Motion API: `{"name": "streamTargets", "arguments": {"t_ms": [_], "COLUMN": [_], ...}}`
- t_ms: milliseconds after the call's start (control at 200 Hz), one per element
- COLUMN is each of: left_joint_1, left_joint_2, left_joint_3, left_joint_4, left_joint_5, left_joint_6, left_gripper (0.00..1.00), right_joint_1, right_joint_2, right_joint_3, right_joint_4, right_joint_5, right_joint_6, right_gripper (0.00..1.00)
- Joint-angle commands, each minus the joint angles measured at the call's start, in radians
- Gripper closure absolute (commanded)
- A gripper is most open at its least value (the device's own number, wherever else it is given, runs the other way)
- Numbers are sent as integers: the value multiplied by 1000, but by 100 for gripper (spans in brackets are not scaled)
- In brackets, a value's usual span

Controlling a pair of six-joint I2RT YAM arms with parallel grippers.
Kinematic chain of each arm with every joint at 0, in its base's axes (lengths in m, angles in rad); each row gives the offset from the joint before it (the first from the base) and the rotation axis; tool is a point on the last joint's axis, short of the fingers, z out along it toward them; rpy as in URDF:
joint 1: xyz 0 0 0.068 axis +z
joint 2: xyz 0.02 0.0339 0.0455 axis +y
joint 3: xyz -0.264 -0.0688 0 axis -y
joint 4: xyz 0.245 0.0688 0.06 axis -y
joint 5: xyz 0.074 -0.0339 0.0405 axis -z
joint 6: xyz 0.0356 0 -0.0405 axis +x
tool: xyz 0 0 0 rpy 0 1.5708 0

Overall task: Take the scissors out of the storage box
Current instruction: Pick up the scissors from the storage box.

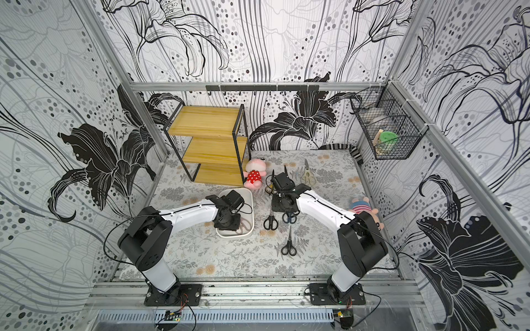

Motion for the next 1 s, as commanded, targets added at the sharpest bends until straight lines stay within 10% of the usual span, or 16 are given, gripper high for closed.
{"name": "streamTargets", "arguments": {"t_ms": [0,486,996], "left_joint_1": [-2,-10,-9], "left_joint_2": [33,105,-116], "left_joint_3": [16,1,84], "left_joint_4": [34,32,-84], "left_joint_5": [-22,-26,-66], "left_joint_6": [21,17,-13], "left_gripper": [66,100,100], "right_joint_1": [0,1,1], "right_joint_2": [-7,0,80], "right_joint_3": [1,11,128], "right_joint_4": [-37,-49,16], "right_joint_5": [20,37,-51], "right_joint_6": [1,-9,-54], "right_gripper": [56,56,58]}}
